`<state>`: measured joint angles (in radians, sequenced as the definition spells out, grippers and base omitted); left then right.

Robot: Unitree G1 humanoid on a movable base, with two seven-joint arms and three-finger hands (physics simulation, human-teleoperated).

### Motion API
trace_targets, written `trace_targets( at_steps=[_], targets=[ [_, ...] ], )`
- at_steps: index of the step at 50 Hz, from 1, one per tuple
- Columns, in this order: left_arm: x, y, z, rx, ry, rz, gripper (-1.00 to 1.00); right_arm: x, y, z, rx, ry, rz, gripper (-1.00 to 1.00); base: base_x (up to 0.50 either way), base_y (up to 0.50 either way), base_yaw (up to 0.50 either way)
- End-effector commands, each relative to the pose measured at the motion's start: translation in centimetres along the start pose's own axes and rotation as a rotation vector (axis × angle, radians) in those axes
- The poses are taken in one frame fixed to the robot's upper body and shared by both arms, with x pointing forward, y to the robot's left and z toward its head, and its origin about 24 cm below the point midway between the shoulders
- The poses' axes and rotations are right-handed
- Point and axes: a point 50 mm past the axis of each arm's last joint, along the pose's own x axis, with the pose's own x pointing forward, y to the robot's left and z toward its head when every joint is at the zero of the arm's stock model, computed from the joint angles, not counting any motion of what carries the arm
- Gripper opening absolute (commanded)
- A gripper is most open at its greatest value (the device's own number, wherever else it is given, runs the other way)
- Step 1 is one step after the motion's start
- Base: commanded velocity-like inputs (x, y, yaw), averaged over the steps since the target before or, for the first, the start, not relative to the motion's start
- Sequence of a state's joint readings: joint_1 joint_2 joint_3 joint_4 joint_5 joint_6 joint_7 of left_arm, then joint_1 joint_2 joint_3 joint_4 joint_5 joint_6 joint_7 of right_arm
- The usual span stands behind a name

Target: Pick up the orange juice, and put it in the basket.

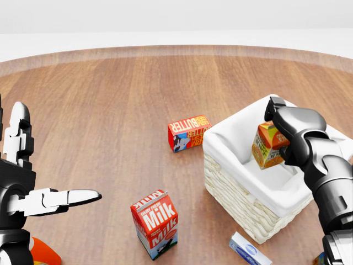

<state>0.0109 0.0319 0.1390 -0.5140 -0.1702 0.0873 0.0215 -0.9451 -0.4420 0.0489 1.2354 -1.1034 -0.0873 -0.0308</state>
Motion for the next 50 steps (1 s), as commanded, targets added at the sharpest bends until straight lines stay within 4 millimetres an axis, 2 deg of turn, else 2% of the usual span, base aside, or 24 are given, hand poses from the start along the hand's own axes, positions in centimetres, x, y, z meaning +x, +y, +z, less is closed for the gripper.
trace_targets(
  at_steps=[1, 35, 38, 41, 42, 43, 44, 50],
  targets=[
    [0.0, 0.0, 0.0, 0.0, 0.0, 0.0, 1.0, -0.1, -0.4, 0.1, -0.054, -0.01, -0.054, -1.0, 0.0, 0.0, 0.0],
    [0.0, 0.0, -0.1, -0.001, 0.004, 0.0, 1.0, -0.3, 1.5, 0.3, -0.079, -0.012, -0.08, -1.0, 0.0, 0.0, 0.0],
    [0.0, 0.0, -0.1, -0.001, 0.003, 0.0, 1.0, -0.3, 1.4, 0.3, -0.079, -0.013, -0.083, -0.69, 0.0, 0.0, 0.0],
    [0.0, 0.0, -0.1, 0.0, 0.003, -0.001, 1.0, -0.3, 1.4, 0.3, -0.079, -0.013, -0.086, -0.19, 0.0, 0.0, 0.0],
    [0.0, 0.0, -0.1, 0.0, 0.005, 0.0, 1.0, -0.3, 1.4, 0.3, -0.08, -0.013, -0.087, 0.15, 0.0, 0.0, 0.0],
    [0.0, 0.0, -0.1, 0.0, 0.005, 0.0, 1.0, -0.3, 1.4, 0.3, -0.08, -0.013, -0.088, 0.36, 0.0, 0.0, 0.0],
    [0.0, 0.0, -0.1, 0.0, 0.006, 0.0, 1.0, -0.3, 1.5, 0.3, -0.08, -0.013, -0.088, 0.43, 0.0, 0.0, 0.0],
    [0.0, 0.1, -0.2, 0.001, 0.01, 0.0, 1.0, -0.3, 1.6, 0.3, -0.081, -0.013, -0.087, 0.44, 0.0, 0.0, 0.0]
  ],
)
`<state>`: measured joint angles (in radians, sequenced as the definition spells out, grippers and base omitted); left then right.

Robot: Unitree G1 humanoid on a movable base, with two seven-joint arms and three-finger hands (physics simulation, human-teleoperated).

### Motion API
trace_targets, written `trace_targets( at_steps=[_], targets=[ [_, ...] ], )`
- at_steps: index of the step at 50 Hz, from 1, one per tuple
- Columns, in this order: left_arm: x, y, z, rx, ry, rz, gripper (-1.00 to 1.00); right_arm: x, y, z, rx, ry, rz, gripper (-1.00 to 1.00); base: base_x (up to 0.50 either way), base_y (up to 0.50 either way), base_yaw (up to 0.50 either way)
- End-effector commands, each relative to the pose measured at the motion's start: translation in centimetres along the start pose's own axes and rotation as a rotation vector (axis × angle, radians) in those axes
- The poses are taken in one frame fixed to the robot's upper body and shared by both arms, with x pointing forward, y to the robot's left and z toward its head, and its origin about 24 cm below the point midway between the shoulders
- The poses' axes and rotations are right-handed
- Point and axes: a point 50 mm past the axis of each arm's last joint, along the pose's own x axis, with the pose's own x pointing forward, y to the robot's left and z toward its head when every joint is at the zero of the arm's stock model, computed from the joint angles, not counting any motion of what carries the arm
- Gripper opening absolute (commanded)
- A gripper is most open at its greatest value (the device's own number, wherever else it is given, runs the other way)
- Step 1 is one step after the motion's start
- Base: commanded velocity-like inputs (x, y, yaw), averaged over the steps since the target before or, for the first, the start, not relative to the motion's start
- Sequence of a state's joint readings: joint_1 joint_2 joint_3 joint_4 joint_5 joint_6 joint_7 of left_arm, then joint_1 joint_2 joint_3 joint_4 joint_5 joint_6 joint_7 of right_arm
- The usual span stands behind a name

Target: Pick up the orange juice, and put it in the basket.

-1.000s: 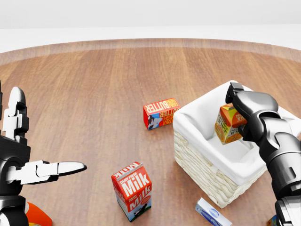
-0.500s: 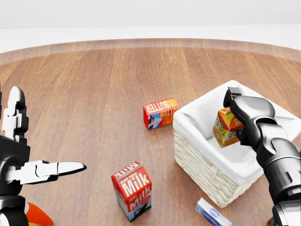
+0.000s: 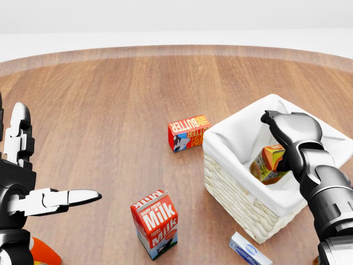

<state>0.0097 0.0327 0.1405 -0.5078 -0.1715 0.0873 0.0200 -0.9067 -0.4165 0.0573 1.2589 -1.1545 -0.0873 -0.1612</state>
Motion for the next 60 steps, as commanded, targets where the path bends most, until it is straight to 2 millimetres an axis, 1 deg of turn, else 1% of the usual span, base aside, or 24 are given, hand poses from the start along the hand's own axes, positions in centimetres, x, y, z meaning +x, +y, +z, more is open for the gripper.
trace_targets(
  at_steps=[1, 2, 20, 35, 45, 53, 60],
  targets=[
    [0.0, 0.1, -0.1, 0.001, 0.006, 0.0, 1.0, 0.0, -0.2, 0.1, -0.031, -0.006, -0.028, 0.44, 0.0, 0.0, 0.0],
    [0.0, 0.0, 0.0, 0.0, 0.001, 0.0, 1.0, 0.0, -0.2, 0.0, -0.032, -0.006, -0.031, 1.0, 0.0, 0.0, 0.0],
    [0.0, 0.0, 0.0, 0.0, -0.002, 0.002, 1.0, 0.0, -0.2, -0.1, -0.032, -0.004, -0.029, 1.0, 0.0, 0.0, 0.0],
    [0.0, 0.0, 0.1, 0.0, -0.006, 0.003, 1.0, 0.1, -0.6, -0.2, -0.028, 0.001, -0.035, 1.0, 0.0, 0.0, 0.0],
    [0.0, 0.0, 0.1, 0.001, -0.003, 0.002, 1.0, 0.4, -2.3, -0.1, -0.021, -0.002, -0.06, 1.0, 0.0, 0.0, 0.0],
    [0.0, 0.0, 0.1, 0.0, -0.006, 0.002, 1.0, 0.6, -3.2, -0.2, -0.021, 0.0, -0.07, 1.0, 0.0, 0.0, 0.0],
    [0.0, 0.0, 0.0, 0.002, 0.0, 0.002, 1.0, 0.9, -5.0, -0.3, -0.017, 0.003, -0.086, 1.0, 0.0, 0.0, 0.0]
  ],
)
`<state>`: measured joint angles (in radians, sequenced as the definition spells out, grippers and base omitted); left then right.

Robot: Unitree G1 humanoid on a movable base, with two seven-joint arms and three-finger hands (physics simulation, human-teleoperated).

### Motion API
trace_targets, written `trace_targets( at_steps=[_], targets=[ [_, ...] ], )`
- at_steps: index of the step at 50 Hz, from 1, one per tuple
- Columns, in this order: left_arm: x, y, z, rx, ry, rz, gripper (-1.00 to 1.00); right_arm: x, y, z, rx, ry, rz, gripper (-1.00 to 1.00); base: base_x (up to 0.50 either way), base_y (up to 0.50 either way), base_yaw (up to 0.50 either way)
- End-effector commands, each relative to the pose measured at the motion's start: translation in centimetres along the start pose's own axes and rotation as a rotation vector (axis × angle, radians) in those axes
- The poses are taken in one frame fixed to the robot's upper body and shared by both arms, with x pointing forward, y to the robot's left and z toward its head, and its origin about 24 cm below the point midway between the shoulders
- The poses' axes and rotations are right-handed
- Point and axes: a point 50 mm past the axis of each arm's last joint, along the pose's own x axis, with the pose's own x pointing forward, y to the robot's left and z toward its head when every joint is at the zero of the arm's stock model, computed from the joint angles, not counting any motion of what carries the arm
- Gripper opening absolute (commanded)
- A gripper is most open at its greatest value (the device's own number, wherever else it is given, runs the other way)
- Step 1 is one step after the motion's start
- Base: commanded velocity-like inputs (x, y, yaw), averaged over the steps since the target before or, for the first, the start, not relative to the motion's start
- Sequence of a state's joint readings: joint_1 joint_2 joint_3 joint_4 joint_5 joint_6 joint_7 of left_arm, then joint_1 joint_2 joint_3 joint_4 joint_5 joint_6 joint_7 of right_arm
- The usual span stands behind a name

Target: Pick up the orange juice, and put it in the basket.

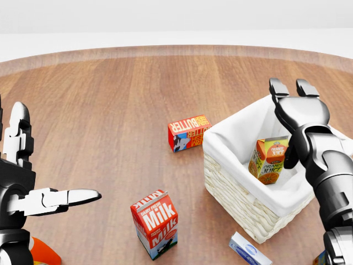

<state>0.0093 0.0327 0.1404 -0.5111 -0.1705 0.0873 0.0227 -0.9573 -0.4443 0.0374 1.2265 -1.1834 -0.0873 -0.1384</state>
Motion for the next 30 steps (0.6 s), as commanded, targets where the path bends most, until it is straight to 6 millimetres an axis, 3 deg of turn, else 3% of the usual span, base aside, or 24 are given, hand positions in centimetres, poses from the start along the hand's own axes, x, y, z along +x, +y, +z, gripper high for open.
trace_targets(
  at_steps=[1, 30],
  targets=[
    [0.0, 0.0, -0.1, 0.001, 0.004, 0.0, 1.0, 0.5, -2.1, -0.1, 0.003, 0.004, -0.02, 1.0, 0.0, 0.0, 0.0],
    [0.0, 0.0, -0.2, 0.002, 0.007, -0.001, 1.0, 0.9, -5.4, -0.6, 0.015, 0.013, -0.047, 1.0, 0.0, 0.0, 0.0]
  ],
)
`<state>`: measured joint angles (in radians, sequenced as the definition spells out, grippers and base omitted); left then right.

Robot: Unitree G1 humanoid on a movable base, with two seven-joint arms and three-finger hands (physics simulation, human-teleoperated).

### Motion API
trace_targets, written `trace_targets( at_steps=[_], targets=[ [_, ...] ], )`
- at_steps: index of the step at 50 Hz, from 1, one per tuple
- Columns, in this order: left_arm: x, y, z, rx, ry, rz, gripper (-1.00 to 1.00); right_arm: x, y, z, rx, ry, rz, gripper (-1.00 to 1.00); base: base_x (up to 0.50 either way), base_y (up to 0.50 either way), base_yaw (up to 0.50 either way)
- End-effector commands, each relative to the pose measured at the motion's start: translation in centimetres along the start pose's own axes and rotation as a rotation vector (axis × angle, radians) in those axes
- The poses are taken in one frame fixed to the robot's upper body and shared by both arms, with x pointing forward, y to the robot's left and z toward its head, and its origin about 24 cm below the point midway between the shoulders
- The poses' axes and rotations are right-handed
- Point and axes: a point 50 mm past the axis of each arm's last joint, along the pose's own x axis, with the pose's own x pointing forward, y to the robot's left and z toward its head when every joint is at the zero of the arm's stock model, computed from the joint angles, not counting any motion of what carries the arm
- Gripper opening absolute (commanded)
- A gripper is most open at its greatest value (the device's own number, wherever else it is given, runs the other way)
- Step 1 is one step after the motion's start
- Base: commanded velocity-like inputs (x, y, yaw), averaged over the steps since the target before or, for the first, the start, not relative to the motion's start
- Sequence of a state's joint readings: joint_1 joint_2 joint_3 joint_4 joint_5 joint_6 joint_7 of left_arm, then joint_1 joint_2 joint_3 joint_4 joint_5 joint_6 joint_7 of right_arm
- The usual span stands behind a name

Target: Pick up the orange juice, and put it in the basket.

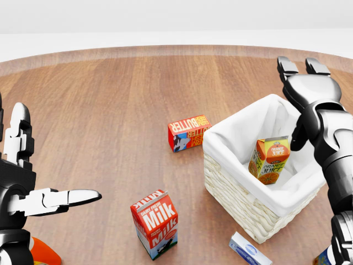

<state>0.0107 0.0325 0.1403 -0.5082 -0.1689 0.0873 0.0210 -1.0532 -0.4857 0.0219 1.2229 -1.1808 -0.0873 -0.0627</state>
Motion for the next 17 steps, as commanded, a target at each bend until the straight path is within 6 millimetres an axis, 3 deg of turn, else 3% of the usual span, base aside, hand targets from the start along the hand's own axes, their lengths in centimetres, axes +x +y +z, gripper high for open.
trace_targets(
  at_steps=[1, 17],
  targets=[
    [0.04, 0.02, -0.11, 0.001, 0.004, 0.0, 1.0, 0.14, -1.37, -0.17, 0.008, -0.001, -0.013, 1.0, 0.0, 0.0, 0.0],
    [0.04, 0.03, -0.09, 0.001, 0.003, -0.001, 1.0, 0.15, -2.14, -0.47, 0.014, 0.003, -0.023, 1.0, 0.0, 0.0, 0.0]
  ],
)
